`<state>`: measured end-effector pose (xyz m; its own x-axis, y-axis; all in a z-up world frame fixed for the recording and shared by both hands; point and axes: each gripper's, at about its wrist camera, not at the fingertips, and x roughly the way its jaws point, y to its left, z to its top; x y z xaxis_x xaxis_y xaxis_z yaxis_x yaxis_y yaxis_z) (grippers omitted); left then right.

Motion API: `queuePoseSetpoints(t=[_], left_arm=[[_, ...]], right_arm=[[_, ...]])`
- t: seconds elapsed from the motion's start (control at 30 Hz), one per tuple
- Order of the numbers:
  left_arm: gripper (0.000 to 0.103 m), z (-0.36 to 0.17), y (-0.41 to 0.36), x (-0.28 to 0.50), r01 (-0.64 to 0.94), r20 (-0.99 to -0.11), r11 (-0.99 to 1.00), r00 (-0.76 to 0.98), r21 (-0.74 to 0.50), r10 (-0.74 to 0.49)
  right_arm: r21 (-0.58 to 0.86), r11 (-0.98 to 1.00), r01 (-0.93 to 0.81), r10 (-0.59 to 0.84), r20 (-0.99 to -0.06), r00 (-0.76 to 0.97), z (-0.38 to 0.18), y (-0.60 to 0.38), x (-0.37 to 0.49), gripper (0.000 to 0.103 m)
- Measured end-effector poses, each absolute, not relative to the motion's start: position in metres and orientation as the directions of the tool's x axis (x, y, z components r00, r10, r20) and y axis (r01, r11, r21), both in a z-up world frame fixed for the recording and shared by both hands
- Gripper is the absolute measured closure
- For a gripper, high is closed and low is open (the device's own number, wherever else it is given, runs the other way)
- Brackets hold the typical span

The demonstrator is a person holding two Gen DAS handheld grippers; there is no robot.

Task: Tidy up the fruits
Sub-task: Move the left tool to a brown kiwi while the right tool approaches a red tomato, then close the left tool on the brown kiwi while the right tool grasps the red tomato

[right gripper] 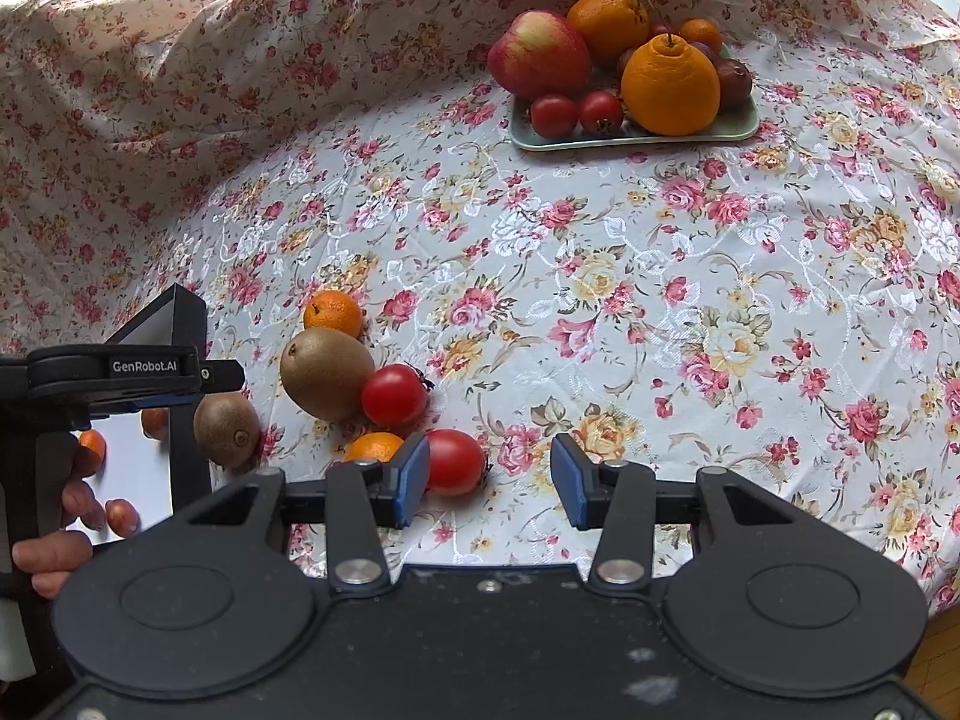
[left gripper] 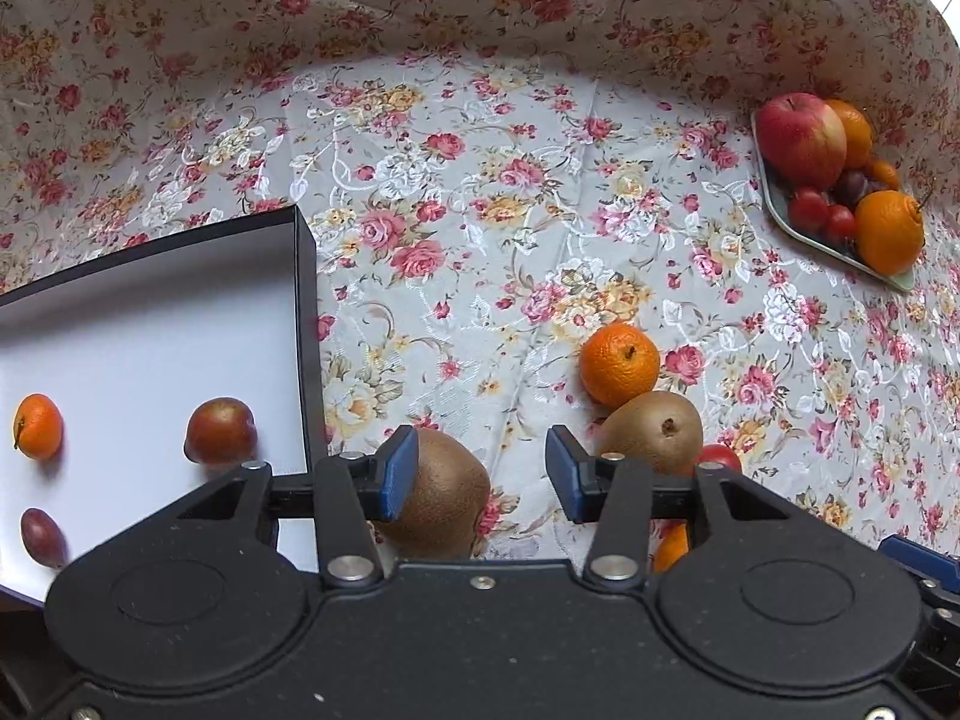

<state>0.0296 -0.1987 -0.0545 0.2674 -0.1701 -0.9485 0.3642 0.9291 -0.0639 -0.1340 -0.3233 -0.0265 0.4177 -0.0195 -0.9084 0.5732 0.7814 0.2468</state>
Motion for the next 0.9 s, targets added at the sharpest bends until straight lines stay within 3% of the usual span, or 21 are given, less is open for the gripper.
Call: queuePoseSetpoints(t=[0.43, 0.8, 0.9], left_arm=[[0.048, -0.042, -0.243, 0.005, 0.502, -0.908, 0.849, 0.259, -0.164, -0.329], [0.042, -0.062, -0.275, -0.001, 0.482, -0.937, 0.876, 0.305, -0.003, -0.171], [0.042, -0.06, -0.268, 0.003, 0.448, -0.937, 0.892, 0.285, -0.057, -0.203]], right_arm=[[0.237, 0.78, 0.58, -0.025, -0.913, 0.407, -0.03, -0.327, -0.135, 0.056], [0.218, 0.761, 0.611, -0.046, -0.921, 0.386, -0.034, -0.334, -0.144, 0.056], [0.218, 0.761, 0.611, -0.046, -0.921, 0.386, -0.034, -0.334, -0.143, 0.056]])
